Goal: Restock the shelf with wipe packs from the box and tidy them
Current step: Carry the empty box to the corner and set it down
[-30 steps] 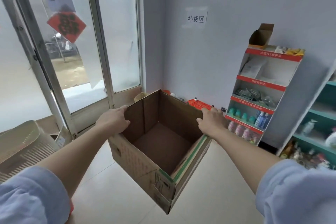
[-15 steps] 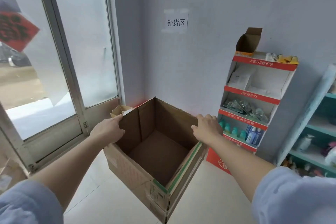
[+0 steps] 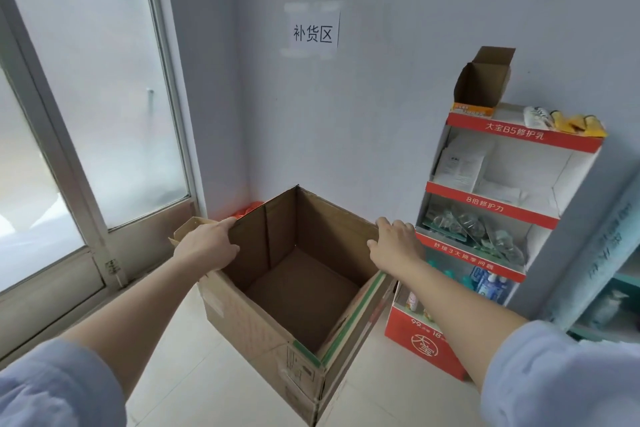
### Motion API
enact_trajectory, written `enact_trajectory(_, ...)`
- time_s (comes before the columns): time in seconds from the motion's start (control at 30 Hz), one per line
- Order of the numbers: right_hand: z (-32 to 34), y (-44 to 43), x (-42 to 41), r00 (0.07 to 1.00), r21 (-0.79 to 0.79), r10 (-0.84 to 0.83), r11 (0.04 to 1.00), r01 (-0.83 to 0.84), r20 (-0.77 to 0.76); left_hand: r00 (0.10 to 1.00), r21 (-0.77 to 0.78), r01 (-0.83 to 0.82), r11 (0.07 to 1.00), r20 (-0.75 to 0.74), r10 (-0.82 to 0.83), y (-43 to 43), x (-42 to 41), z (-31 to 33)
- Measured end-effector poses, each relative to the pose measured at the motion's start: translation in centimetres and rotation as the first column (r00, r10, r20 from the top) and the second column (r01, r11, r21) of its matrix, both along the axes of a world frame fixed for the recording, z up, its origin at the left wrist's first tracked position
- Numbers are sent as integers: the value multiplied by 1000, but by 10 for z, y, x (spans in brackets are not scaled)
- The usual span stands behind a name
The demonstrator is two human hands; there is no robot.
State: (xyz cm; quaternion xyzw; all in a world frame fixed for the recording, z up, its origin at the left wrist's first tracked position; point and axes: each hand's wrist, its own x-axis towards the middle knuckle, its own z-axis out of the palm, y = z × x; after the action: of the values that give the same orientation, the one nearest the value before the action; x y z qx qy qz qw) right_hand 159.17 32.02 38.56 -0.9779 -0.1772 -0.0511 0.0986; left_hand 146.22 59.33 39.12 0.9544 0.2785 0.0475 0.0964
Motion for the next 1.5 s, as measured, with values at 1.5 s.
enact_trajectory(1.5, -97, 142, 589, 984, -11, -90, 996, 90, -153, 995, -146, 52, 988, -72, -63, 156, 608, -120)
